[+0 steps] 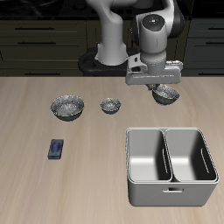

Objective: Place the middle-sized bowl in the left side of the drainer

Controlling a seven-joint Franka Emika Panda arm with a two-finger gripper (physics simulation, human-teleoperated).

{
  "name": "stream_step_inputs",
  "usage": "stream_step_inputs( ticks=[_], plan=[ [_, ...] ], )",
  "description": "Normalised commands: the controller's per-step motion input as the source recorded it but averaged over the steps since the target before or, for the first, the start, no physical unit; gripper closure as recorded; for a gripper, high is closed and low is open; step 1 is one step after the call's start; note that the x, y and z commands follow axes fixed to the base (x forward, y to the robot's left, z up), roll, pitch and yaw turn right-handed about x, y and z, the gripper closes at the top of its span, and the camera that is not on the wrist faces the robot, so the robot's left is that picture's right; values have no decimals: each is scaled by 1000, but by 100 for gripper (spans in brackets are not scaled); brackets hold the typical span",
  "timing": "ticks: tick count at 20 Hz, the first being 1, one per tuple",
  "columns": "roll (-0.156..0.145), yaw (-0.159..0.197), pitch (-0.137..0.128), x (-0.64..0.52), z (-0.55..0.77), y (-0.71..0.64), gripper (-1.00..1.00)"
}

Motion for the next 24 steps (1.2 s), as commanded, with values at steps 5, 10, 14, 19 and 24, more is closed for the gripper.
stream_step_inputs(
  ticks=[5,10,14,19,24],
  plan=[
    [-22,-1,-71,-25,518,-105,100],
    [-20,-13,-72,-34,479,-122,100],
    [13,-1,-35,-34,375,-26,100],
    [-12,-13,-60,-25,377,-67,100],
    [-8,-18,-26,5,272,-88,100]
  ],
)
